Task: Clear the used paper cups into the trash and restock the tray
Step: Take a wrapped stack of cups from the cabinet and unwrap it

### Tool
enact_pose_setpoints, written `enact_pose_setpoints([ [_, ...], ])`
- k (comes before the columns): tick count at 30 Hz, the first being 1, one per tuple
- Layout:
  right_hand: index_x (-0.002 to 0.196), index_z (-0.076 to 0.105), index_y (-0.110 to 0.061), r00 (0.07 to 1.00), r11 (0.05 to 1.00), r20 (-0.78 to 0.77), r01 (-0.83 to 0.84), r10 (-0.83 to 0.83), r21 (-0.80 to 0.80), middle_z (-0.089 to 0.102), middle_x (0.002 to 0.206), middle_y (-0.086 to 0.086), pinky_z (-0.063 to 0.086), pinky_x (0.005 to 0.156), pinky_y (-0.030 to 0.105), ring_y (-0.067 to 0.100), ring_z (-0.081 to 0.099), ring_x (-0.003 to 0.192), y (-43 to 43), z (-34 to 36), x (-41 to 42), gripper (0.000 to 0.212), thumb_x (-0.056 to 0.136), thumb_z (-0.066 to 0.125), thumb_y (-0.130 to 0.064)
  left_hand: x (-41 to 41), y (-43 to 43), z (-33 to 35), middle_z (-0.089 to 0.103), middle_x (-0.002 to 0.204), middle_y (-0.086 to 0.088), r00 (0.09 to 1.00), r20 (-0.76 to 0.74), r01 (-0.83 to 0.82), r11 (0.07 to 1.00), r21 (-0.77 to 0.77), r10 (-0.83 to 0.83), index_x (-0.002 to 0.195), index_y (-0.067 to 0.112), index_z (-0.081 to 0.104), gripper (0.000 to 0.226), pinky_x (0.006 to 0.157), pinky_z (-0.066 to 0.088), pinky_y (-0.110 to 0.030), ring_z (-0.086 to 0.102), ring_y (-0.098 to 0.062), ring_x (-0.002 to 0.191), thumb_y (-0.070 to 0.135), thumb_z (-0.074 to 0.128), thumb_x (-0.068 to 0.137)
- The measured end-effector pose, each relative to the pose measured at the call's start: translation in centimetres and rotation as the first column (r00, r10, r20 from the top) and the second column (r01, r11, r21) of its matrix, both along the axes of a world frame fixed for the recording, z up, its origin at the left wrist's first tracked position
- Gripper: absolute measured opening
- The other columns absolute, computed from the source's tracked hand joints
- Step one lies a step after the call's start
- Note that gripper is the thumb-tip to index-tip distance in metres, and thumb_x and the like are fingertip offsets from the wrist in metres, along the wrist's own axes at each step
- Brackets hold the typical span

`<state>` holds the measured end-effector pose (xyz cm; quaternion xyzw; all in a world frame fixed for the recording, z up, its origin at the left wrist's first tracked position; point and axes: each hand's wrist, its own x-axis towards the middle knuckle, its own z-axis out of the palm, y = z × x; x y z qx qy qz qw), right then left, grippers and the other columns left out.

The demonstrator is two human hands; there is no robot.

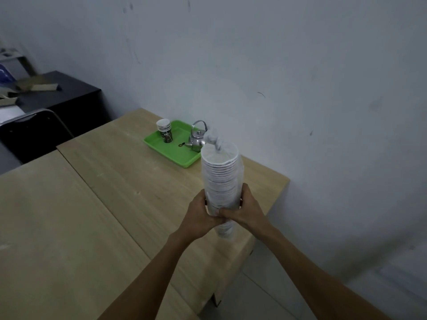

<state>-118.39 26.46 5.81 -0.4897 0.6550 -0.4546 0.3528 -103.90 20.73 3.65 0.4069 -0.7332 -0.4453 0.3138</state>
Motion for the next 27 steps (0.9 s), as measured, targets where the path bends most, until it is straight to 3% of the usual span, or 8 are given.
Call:
enact_pose_setpoints([
  [3, 0.126, 0.039, -0.016, 1.000, 1.000, -0.001, 0.019, -0.019, 0.019, 0.054, 0.119, -0.004, 0.048, 0.080, 0.024, 0.011, 0.054, 0.104, -1.7, -0.6, -0.2, 0.076, 0.065, 0.085, -0.022, -0.3, -1.8, -0.8, 0.061, 0.108, 0.015, 1.000, -0.017, -0.009, 1.000, 0.017, 0.010, 0.119, 0.019, 0.051, 0.071, 0.072, 0.046, -0.007, 0.057, 0.015, 0.097, 0.013, 0.090, 0.060],
  [11, 0.127, 0.039, -0.018, 0.995, 0.994, 0.016, 0.094, -0.095, 0.049, 0.052, 0.116, -0.007, 0.044, 0.078, 0.018, 0.010, 0.052, 0.104, -4.3, -2.3, -0.1, 0.076, 0.066, 0.085, -0.018, -0.7, -5.3, -3.7, 0.062, 0.108, 0.014, 0.999, -0.002, 0.047, 0.996, 0.070, -0.047, 0.116, 0.020, 0.052, 0.072, 0.073, 0.046, -0.008, 0.059, 0.010, 0.097, 0.014, 0.092, 0.056],
  [14, 0.122, 0.038, -0.023, 0.993, 0.992, 0.007, 0.118, -0.118, 0.055, 0.052, 0.115, -0.008, 0.043, 0.073, 0.012, 0.007, 0.053, 0.102, -4.8, -3.0, 0.0, 0.077, 0.061, 0.086, -0.024, -0.6, -5.9, -5.3, 0.064, 0.110, 0.008, 0.997, 0.026, 0.074, 0.993, 0.095, -0.076, 0.115, 0.021, 0.053, 0.070, 0.073, 0.044, -0.005, 0.061, 0.003, 0.097, 0.014, 0.092, 0.057],
  [17, 0.123, 0.039, -0.022, 0.991, 0.989, -0.001, 0.135, -0.136, 0.062, 0.054, 0.118, -0.006, 0.045, 0.078, 0.018, 0.009, 0.054, 0.106, -5.1, -3.5, 0.0, 0.082, 0.056, 0.083, -0.035, -0.5, -6.3, -5.6, 0.063, 0.111, 0.007, 0.991, 0.009, 0.132, 0.986, 0.104, -0.134, 0.113, 0.028, 0.051, 0.069, 0.075, 0.044, -0.004, 0.059, 0.009, 0.101, 0.011, 0.091, 0.059],
  [21, 0.120, 0.041, -0.024, 0.990, 0.989, 0.015, 0.140, -0.141, 0.040, 0.056, 0.118, -0.007, 0.047, 0.079, 0.017, 0.009, 0.055, 0.107, -5.0, -3.7, -0.1, 0.077, 0.056, 0.083, -0.033, -0.4, -6.5, -3.6, 0.056, 0.125, 0.011, 0.983, -0.057, 0.175, 0.984, 0.042, -0.172, 0.126, 0.025, 0.045, 0.084, 0.084, 0.044, -0.008, 0.055, 0.004, 0.113, 0.028, 0.090, 0.056],
  [25, 0.121, 0.044, -0.023, 0.988, 0.990, 0.064, 0.138, -0.138, -0.009, 0.056, 0.117, -0.014, 0.049, 0.080, 0.020, 0.003, 0.055, 0.107, -5.0, -2.7, -0.2, 0.078, 0.055, 0.084, -0.038, 0.3, -6.5, -0.2, 0.047, 0.136, 0.013, 0.966, -0.158, 0.191, 0.975, -0.111, -0.207, 0.137, 0.025, 0.034, 0.076, 0.096, 0.039, -0.014, 0.046, -0.005, 0.125, 0.032, 0.068, 0.070],
  [27, 0.123, 0.043, -0.022, 0.995, 0.996, 0.025, 0.092, -0.092, -0.020, 0.055, 0.118, -0.013, 0.048, 0.081, 0.020, 0.002, 0.054, 0.107, -4.8, -2.0, -0.4, 0.077, 0.061, 0.086, -0.033, 0.4, -6.1, 1.0, 0.046, 0.139, 0.007, 0.960, -0.245, 0.105, 0.984, -0.145, -0.138, 0.140, 0.016, 0.034, 0.074, 0.099, 0.039, -0.023, 0.045, -0.014, 0.127, 0.032, 0.058, 0.072],
])
